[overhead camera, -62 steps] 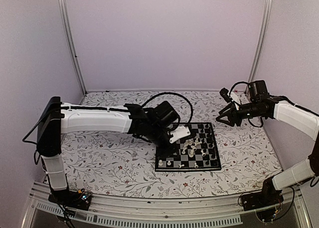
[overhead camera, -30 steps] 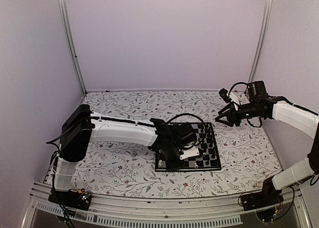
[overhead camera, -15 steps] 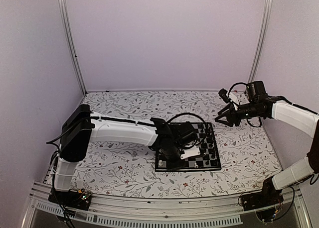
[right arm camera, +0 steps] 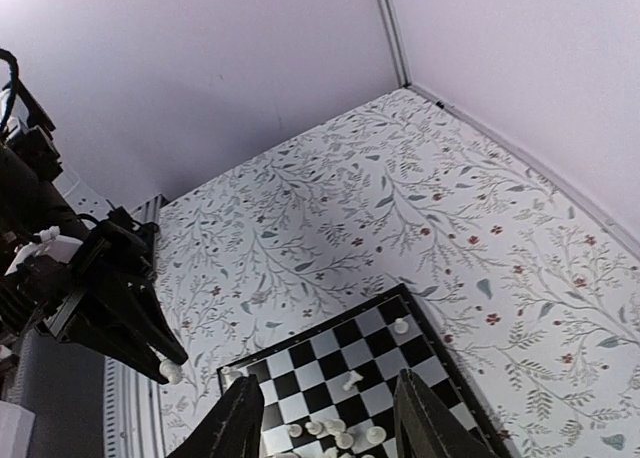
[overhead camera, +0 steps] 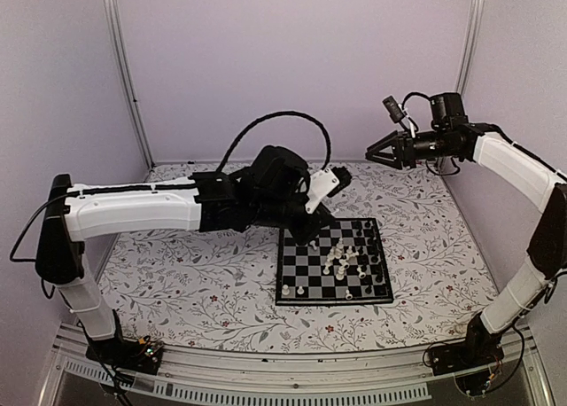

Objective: Set up the chess pieces on the board
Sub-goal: Pick up the chess piece from the chessboard, then place the chess piece on the chessboard.

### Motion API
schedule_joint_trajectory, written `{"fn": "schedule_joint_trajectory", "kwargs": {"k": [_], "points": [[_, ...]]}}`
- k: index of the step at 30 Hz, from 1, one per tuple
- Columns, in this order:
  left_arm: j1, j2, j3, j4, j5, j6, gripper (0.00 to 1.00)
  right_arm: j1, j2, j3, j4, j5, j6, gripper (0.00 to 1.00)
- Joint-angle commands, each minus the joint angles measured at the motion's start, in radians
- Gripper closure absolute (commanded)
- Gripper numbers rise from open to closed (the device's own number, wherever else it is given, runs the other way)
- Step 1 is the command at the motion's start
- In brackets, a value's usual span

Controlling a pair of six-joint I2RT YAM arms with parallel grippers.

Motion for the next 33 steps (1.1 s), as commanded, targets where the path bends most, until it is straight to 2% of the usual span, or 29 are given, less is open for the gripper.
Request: {"fn": "schedule_joint_trajectory", "kwargs": {"k": [1,6,13,23,29,33], "points": [[0.009,-0.073,-0.128,0.278,-0.075,-0.128,0.86,0.094,0.118,0.062,-0.147,-0.179,0.067,0.5],[0.008,-0.088,-0.15,0.314,-0.088,-0.139,0.86,0.18,0.122,0.039,-0.111,-0.228,0.118,0.45],[0.009,-0.098,-0.154,0.323,-0.094,-0.14,0.86,0.252,0.145,0.034,-0.124,-0.197,0.113,0.46],[0.013,-0.111,-0.167,0.323,-0.154,-0.141,0.87,0.265,0.138,0.029,-0.128,-0.159,0.095,0.56],[0.017,-0.104,-0.164,0.317,-0.16,-0.144,0.87,0.265,0.132,0.023,-0.127,-0.157,0.084,0.72],[0.019,-0.102,-0.164,0.319,-0.162,-0.147,0.87,0.266,0.131,0.02,-0.127,-0.151,0.083,0.73]]}}
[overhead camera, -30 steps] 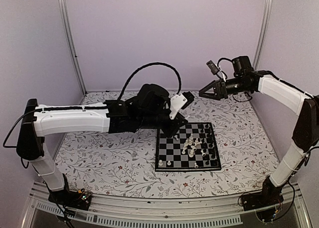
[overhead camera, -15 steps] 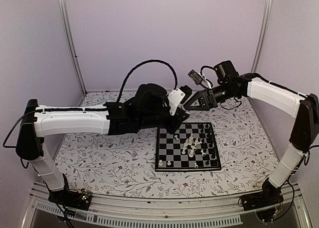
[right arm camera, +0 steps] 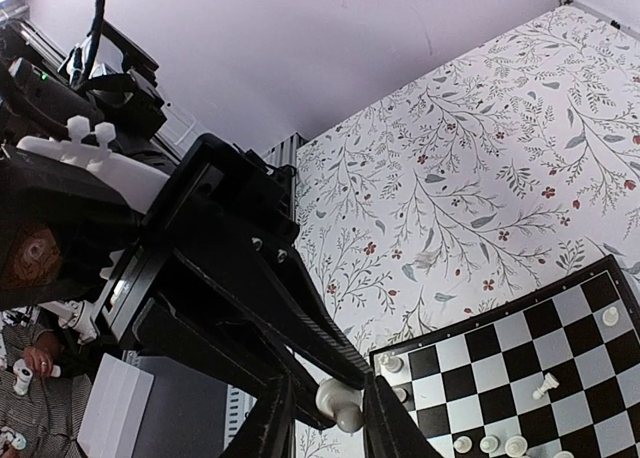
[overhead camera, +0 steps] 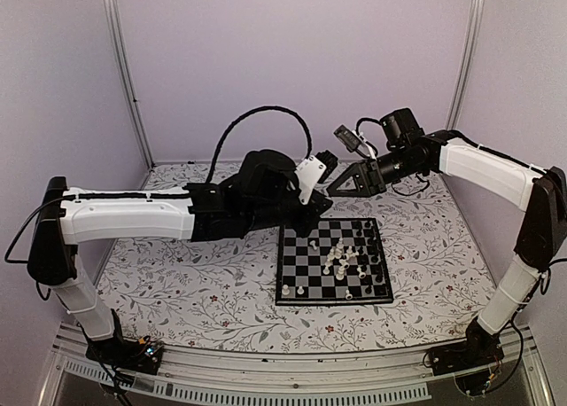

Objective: Set up the chess pieces on the board
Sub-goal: Place the chess piece on the chessboard.

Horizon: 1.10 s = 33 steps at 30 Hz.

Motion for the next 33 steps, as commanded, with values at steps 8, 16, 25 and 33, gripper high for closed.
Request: {"fn": "schedule_joint_trajectory", "kwargs": {"k": [8,16,25,33], "points": [[0.016,-0.024,-0.004,0.022,-0.013,-0.013,0.87,0.009,-0.004,-0.017,-0.002,0.01,-0.012,0.89],[0.019,-0.028,-0.008,-0.025,-0.01,-0.01,0.58,0.015,-0.004,0.002,-0.014,0.092,-0.049,1.0],[0.095,-0.259,-0.087,-0.028,-0.039,0.126,0.46,0.026,-0.001,0.015,0.05,0.345,-0.175,1.0],[0.363,-0.423,-0.285,0.191,-0.01,-0.035,0.42,0.187,0.051,-0.052,0.108,0.585,-0.325,1.0]]}}
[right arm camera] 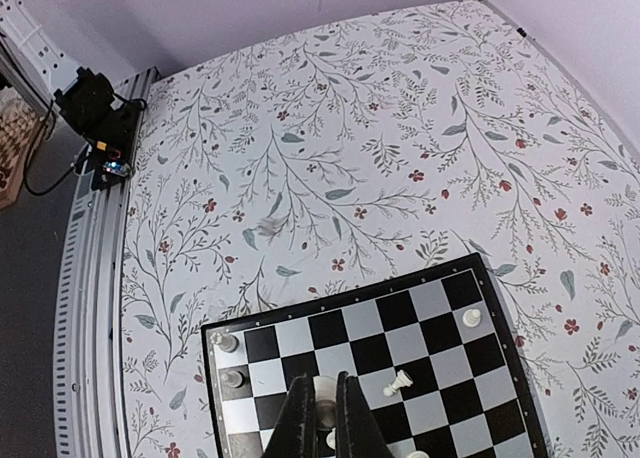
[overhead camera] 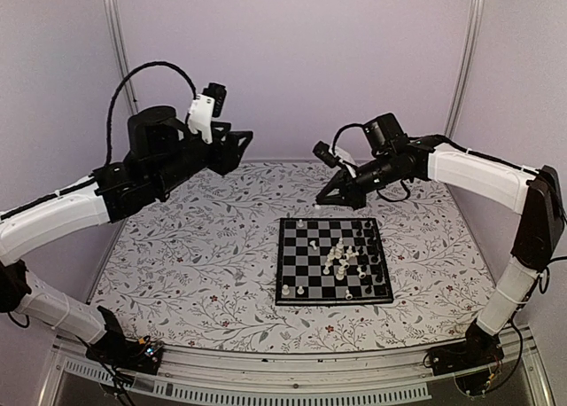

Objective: Set up the chess pieces on the board
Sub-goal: Place the chess piece on the chessboard.

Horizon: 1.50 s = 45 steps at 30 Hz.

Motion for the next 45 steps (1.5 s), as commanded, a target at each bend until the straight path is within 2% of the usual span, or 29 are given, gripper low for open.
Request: {"fn": "schedule_joint_trajectory", "kwargs": {"k": [1,4,15,29,45], "points": [[0.114,-0.014,-0.105,0.107,0.018,-0.084,0.42,0.102,0.038,-0.06,0.056,0.162,-0.114,1.0],[0.133,-0.017,-0.152,0.123,-0.004,-0.075,0.42,0.148,0.075,-0.073,0.058,0.187,-0.14,1.0],[0.128,0.033,-0.115,0.067,-0.013,-0.073,0.41,0.26,0.206,-0.121,0.091,0.241,-0.179,1.0],[0.128,0.032,-0.111,0.06,-0.01,-0.073,0.41,0.28,0.266,-0.149,0.122,0.273,-0.176,1.0],[0.128,0.044,-0.103,0.051,0.0,-0.068,0.4,0.284,0.247,-0.187,0.127,0.283,-0.184,0.98]]}}
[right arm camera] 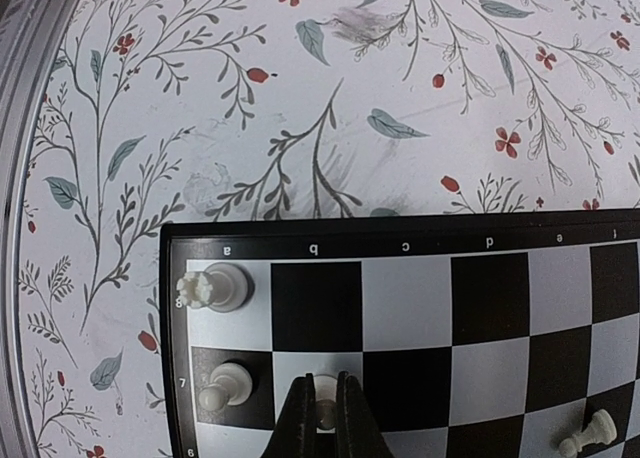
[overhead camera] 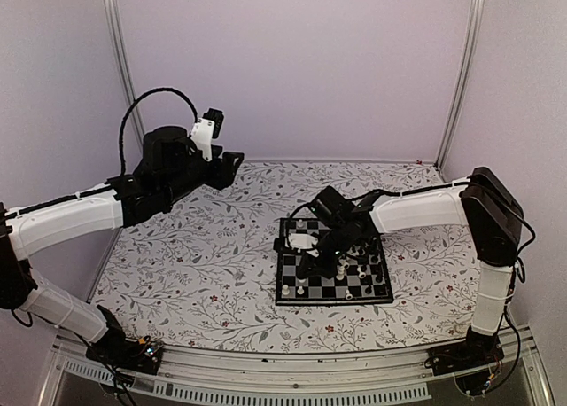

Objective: Set up the chess pieces on the board
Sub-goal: Place the chess piece on the chessboard, then pick up the chess piece from the chessboard.

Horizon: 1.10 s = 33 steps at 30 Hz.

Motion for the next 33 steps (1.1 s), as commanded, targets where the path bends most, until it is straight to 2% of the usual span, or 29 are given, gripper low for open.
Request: {"fn": "schedule_joint_trajectory", "kwargs": {"k": [1,3,8,12,15,18,21,24,27,30,33], "points": [[-0.001,0.003,0.033,-0.008,0.007,-0.004,0.4,0.01,0.0,-0.009,0.006,0.01,-0.003,0.98],[-0.001,0.005,0.033,-0.009,0.01,-0.004,0.4,0.011,0.002,-0.007,0.006,0.011,-0.003,0.96],[-0.001,0.006,0.034,-0.012,0.008,-0.004,0.4,0.017,-0.008,-0.01,-0.004,0.015,-0.003,0.82],[-0.001,0.01,0.036,-0.013,0.015,-0.001,0.4,0.017,-0.048,0.007,-0.027,0.023,0.009,0.64],[-0.001,0.026,0.047,-0.026,0.03,0.002,0.4,0.016,-0.109,0.022,-0.036,0.054,0.018,0.57],[-0.001,0.06,0.07,-0.059,0.078,0.02,0.39,0.007,-0.162,0.035,-0.042,0.09,0.02,0.54],[-0.002,0.151,0.145,-0.187,0.222,0.075,0.43,-0.021,-0.206,0.031,-0.047,0.112,0.015,0.54],[-0.002,0.305,0.274,-0.368,0.417,0.157,0.52,-0.085,-0.256,-0.01,-0.046,0.093,0.007,0.53],[-0.005,0.434,0.363,-0.471,0.549,0.194,0.61,-0.171,-0.321,-0.08,-0.027,0.04,0.012,0.54],[-0.023,0.516,0.432,-0.515,0.58,0.188,0.62,-0.254,-0.375,-0.159,0.012,0.012,0.033,0.55],[-0.064,0.575,0.482,-0.544,0.524,0.216,0.62,-0.314,-0.427,-0.223,0.047,-0.034,0.059,0.56]]}}
